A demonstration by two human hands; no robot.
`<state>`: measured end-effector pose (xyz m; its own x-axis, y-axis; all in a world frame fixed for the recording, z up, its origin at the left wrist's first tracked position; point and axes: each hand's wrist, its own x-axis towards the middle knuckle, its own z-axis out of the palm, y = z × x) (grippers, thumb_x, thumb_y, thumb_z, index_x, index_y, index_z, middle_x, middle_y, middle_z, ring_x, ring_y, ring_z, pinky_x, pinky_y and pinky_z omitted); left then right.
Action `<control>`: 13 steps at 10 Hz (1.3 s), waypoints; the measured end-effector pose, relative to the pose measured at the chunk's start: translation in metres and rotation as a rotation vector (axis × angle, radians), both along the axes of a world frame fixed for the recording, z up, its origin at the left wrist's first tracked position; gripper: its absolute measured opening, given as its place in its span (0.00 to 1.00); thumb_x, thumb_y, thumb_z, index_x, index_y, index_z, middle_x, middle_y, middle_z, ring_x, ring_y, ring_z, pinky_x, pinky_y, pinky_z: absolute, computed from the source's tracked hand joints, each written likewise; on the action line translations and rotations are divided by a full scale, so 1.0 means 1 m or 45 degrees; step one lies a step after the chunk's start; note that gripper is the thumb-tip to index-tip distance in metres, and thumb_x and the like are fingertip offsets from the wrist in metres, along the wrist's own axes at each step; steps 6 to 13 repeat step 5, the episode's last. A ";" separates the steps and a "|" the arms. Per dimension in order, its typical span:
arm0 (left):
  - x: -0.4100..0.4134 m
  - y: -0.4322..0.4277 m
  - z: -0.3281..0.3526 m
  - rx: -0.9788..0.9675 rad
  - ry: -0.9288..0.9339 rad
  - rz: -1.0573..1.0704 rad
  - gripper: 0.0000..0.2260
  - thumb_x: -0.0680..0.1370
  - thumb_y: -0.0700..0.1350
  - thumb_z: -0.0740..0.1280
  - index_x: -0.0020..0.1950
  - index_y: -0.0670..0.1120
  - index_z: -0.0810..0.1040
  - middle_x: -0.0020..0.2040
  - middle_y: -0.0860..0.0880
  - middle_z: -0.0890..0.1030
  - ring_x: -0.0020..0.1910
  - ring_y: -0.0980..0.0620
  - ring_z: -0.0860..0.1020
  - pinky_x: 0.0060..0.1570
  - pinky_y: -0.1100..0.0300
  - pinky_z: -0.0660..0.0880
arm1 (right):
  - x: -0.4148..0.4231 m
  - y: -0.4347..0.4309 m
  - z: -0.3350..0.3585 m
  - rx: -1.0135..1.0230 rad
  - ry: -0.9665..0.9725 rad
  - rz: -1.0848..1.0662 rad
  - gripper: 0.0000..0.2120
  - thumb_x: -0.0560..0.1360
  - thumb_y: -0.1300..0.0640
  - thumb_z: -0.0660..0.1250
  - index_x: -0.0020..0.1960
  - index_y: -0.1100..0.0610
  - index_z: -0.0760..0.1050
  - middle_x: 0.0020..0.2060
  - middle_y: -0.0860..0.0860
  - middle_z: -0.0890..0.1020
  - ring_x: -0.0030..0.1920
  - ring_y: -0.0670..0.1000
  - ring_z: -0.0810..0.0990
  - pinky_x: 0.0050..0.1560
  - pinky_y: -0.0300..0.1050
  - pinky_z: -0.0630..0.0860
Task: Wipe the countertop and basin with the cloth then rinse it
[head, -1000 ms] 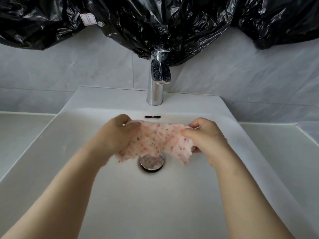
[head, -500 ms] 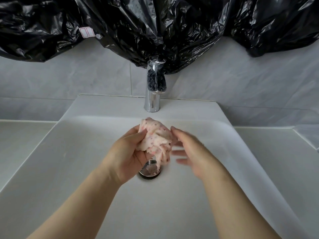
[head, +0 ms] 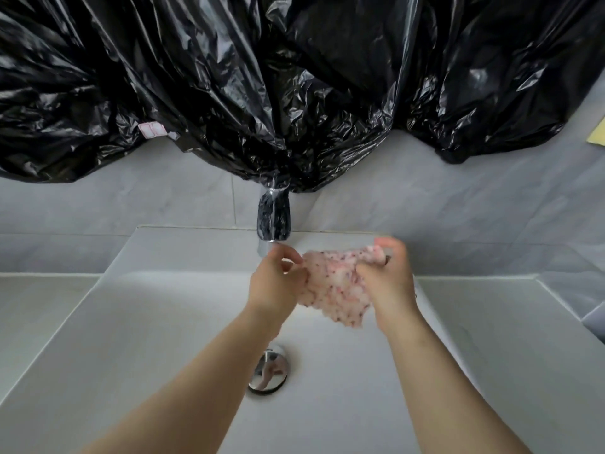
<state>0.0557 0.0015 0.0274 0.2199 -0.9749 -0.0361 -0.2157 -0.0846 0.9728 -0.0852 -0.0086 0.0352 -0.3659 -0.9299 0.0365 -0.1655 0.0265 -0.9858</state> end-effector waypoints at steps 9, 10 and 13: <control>-0.032 -0.056 -0.017 0.035 -1.205 -0.137 0.18 0.79 0.47 0.55 0.69 0.53 0.67 0.73 0.49 0.59 0.68 0.43 0.61 0.64 0.50 0.61 | -0.031 -0.072 -0.021 0.201 1.339 0.071 0.23 0.73 0.40 0.61 0.68 0.41 0.65 0.68 0.53 0.64 0.67 0.58 0.62 0.66 0.50 0.59; -0.032 -0.056 -0.017 0.035 -1.205 -0.137 0.18 0.79 0.47 0.55 0.69 0.53 0.67 0.73 0.49 0.59 0.68 0.43 0.61 0.64 0.50 0.61 | -0.031 -0.072 -0.021 0.201 1.339 0.071 0.23 0.73 0.40 0.61 0.68 0.41 0.65 0.68 0.53 0.64 0.67 0.58 0.62 0.66 0.50 0.59; -0.032 -0.056 -0.017 0.035 -1.205 -0.137 0.18 0.79 0.47 0.55 0.69 0.53 0.67 0.73 0.49 0.59 0.68 0.43 0.61 0.64 0.50 0.61 | -0.031 -0.072 -0.021 0.201 1.339 0.071 0.23 0.73 0.40 0.61 0.68 0.41 0.65 0.68 0.53 0.64 0.67 0.58 0.62 0.66 0.50 0.59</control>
